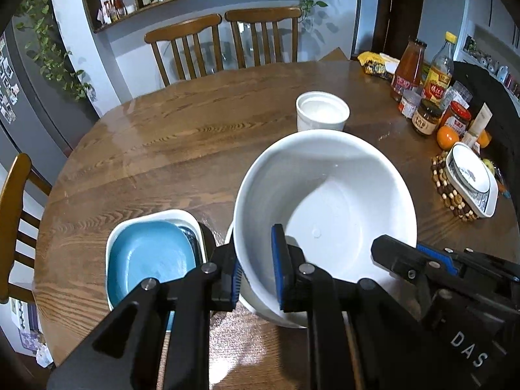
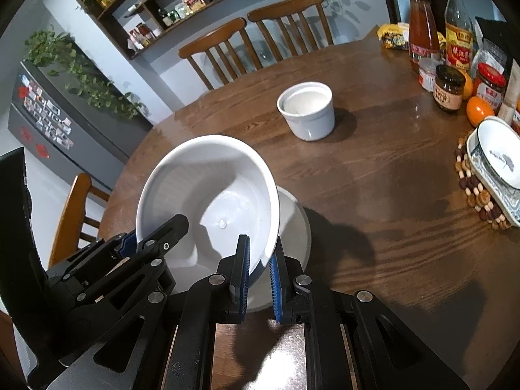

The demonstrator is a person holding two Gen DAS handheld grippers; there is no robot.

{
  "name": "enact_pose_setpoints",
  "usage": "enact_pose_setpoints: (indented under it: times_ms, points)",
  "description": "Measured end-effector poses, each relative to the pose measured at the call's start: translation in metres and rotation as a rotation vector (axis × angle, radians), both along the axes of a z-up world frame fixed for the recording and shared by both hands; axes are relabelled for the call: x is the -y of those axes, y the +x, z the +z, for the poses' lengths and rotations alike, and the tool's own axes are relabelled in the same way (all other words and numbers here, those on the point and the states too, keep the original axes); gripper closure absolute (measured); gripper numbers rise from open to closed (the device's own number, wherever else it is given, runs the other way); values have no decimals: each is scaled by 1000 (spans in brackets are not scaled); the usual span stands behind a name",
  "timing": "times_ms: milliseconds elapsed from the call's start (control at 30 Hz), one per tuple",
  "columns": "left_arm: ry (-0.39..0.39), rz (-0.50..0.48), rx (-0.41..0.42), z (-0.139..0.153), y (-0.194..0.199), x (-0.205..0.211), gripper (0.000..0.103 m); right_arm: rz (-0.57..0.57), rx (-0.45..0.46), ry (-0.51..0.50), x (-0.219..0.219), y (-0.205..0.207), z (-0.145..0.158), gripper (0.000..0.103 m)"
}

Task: Organize plates and bowls
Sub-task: 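Lower the smaller white bowl into the large white bowl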

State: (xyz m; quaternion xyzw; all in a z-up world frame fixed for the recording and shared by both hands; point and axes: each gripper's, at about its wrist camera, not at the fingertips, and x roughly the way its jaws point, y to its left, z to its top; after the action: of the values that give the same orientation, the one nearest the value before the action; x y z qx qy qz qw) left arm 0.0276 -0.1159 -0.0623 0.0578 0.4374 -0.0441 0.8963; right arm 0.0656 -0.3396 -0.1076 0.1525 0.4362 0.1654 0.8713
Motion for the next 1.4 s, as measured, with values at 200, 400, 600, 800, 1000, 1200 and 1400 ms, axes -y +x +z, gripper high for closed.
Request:
enact_pose_setpoints:
  times_ms: [200, 400, 600, 800, 1000, 1200, 1400]
  points:
    - [-7, 14, -55, -18, 6, -4, 89, 14, -49, -18, -6, 6, -16, 90]
    - [-13, 26, -117, -34, 13, -10, 89, 30, -90, -47, -15, 12, -27, 90]
    - [-13, 24, -173, -49, 20, -10, 89, 31, -120, -95, -20, 17, -36, 90]
    - [-5, 15, -182, -53, 23, -8, 89, 27, -137, -108, -20, 21, -40, 90]
    - [-3, 5, -184, -52, 23, -7, 88, 19, -142, -110, -21, 21, -40, 90]
    - [-6, 0, -180, -51, 22, -7, 88, 11, -135, -108, -20, 19, -38, 90]
    - [-14, -2, -168, -46, 20, -6, 76, 5, -134, -112, -21, 18, -37, 90]
